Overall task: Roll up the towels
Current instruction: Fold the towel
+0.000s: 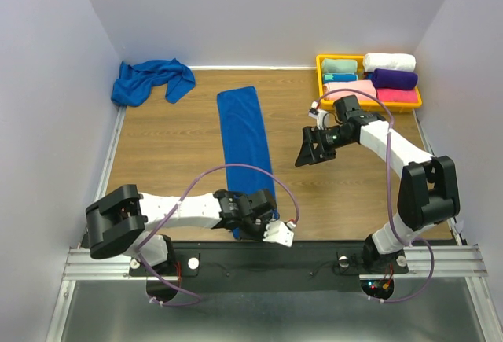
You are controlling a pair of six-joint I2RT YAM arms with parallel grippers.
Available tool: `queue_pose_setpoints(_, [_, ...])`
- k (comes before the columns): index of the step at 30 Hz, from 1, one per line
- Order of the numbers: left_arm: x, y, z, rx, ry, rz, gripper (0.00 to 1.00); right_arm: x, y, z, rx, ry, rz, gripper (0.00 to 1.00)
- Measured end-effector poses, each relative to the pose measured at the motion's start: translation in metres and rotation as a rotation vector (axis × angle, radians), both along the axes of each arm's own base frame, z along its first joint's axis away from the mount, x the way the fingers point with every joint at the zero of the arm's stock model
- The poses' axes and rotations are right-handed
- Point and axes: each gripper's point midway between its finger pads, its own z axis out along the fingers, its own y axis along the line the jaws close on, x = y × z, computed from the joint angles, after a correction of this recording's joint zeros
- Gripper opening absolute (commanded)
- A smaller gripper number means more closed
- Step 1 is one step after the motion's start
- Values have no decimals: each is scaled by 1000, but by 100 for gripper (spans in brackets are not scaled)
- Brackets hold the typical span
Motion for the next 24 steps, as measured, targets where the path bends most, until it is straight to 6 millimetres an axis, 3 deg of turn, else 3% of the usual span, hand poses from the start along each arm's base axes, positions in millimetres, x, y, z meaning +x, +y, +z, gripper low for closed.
queue_pose_setpoints(5, [-12, -11, 30, -35, 68, -56, 0, 1, -4, 1, -3, 1, -5, 82])
queue_pose_setpoints(9, [1, -22, 56, -97, 100, -51, 0, 7, -5, 8, 1, -22, -7, 83])
queue_pose_setpoints(18, [109, -12, 69, -109, 92, 149, 0, 16, -6, 11, 4, -42, -4, 82])
queue_pose_setpoints(24, [167, -9, 68, -106, 70, 216, 0, 16, -8, 9, 1, -32, -6, 82])
